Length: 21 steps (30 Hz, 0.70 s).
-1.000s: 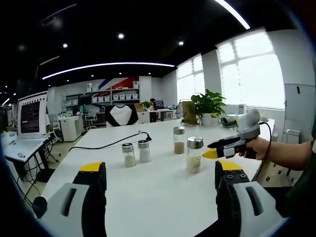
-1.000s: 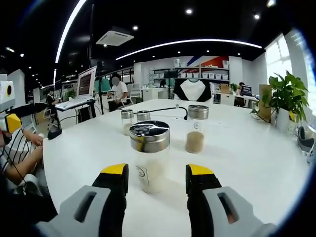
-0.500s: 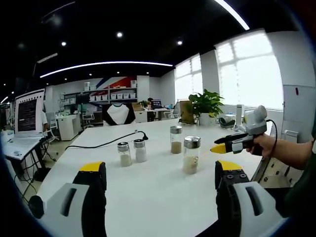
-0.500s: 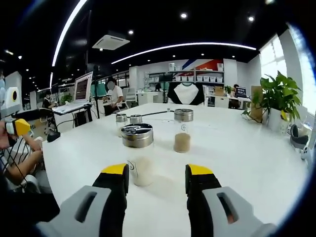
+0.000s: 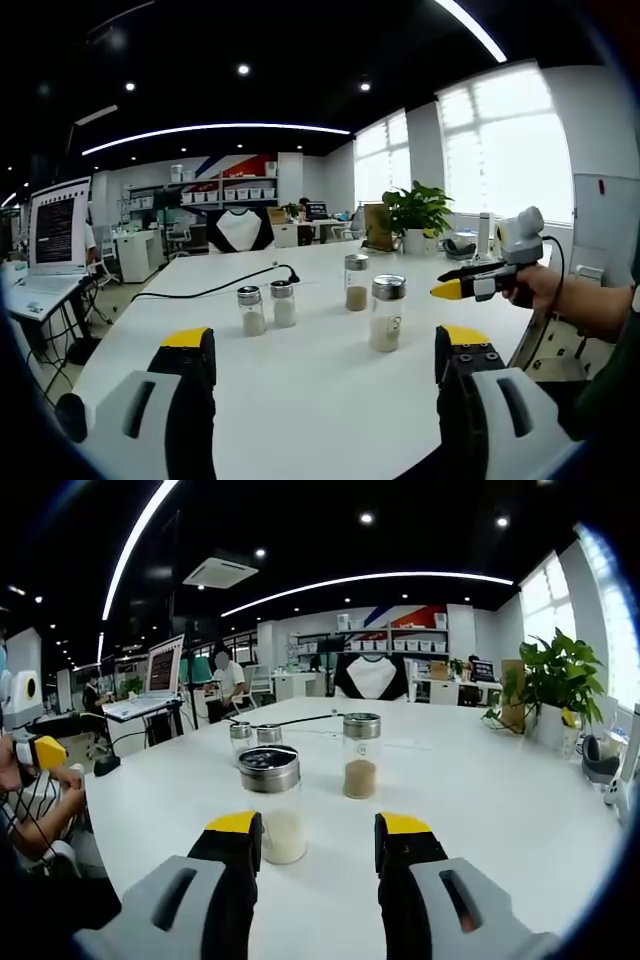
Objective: Rotate the seasoning bottle until the label or dispensing opening points toward the visible target arrow and the bottle remains upright within the marked orientation range
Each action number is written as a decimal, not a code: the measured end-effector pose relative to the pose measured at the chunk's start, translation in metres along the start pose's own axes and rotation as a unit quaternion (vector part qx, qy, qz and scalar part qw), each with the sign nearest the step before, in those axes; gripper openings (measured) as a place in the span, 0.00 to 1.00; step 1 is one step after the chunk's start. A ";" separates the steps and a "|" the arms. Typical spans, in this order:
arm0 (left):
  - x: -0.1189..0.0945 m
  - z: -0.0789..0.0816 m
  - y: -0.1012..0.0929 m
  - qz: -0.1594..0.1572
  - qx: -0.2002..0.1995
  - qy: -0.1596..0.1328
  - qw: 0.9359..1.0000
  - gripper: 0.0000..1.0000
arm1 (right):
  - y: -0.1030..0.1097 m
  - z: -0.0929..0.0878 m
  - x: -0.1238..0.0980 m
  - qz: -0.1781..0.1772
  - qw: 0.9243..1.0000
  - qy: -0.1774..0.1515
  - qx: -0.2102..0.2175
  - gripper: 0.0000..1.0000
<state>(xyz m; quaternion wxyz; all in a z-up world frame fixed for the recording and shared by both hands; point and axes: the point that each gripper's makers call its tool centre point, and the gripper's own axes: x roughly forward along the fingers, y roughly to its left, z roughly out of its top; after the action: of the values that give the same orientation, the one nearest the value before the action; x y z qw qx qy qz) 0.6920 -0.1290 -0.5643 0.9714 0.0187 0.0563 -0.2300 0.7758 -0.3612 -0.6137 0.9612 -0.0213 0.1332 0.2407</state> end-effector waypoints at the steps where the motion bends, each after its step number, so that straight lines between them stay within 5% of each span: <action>1: 0.000 0.000 0.000 0.000 0.000 0.000 1.000 0.96 | 0.000 0.001 0.000 0.000 1.000 -0.001 0.000 0.45; 21: -0.003 0.001 0.006 0.008 0.001 0.001 1.000 0.96 | -0.040 0.024 0.030 -0.013 1.000 -0.008 -0.023 0.44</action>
<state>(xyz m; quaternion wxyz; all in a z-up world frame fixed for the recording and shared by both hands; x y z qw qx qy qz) 0.6920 -0.1218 -0.5627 0.9730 0.0203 0.0570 -0.2226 0.8263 -0.3799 -0.5993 0.9645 -0.0429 0.1201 0.2313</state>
